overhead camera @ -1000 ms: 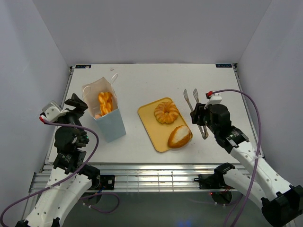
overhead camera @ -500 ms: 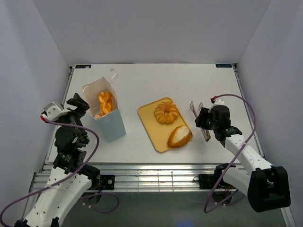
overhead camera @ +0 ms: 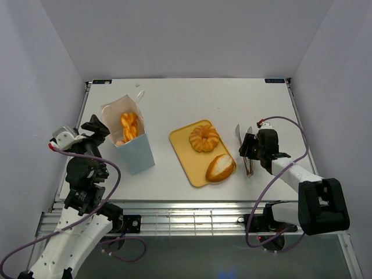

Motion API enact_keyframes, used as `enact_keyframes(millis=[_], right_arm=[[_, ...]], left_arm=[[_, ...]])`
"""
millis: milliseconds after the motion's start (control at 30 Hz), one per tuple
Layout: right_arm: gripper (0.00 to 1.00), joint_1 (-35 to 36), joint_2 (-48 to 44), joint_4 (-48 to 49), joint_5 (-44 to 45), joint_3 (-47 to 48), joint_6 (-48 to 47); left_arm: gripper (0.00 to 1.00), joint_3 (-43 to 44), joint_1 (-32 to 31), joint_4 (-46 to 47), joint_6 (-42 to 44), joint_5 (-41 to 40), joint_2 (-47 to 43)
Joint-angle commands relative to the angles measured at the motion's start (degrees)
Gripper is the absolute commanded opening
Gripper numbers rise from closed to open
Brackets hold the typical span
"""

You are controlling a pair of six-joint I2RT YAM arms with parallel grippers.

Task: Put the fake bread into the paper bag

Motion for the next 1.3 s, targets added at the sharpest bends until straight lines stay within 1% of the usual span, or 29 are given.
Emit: enact_keyframes(millis=[0,300,433,633,833,933,1067,1267], right_arm=[[0.61,-0.5,1.5,5.1,0.4,-0.2,-0.4],[0.64,-0.5,5.6,5.3,-0.4,0.3,-1.0],[0.68,-0.5,6.7,4.6,-0.5,0.7,-1.6],[0.71,0.0,7.9,3.3,0.7,1.6,-2.2],[0.75,3.6,11.7,-2.8,6.9,6.5,-3.9],[0.77,5.0,13.0,-4.0,9.3,7.9,-4.5],[0.77,5.7,14.7,-7.0,10.7,9.2,-4.6],[0.80,7.3,17.6,-9.1,13.0,11.5,-5.2]], left_arm=[[0.89,2.0,-0.3,-0.8,-0.4,1.2,-0.3],[0.89,2.1,-0.3,-1.1,-0.6,1.6,-0.2],[0.89,2.1,-0.3,-1.1,-0.6,1.8,-0.1],[0.88,2.0,-0.4,-1.1,-0.6,1.8,-0.1],[0.88,2.0,-0.4,-1.1,-0.7,1.9,-0.1],[0.88,1.9,-0.4,-1.1,-0.6,1.9,-0.2],[0.88,1.9,-0.4,-1.0,-0.4,2.0,-0.2],[0.88,1.7,-0.4,-0.8,-0.2,1.8,-0.5]])
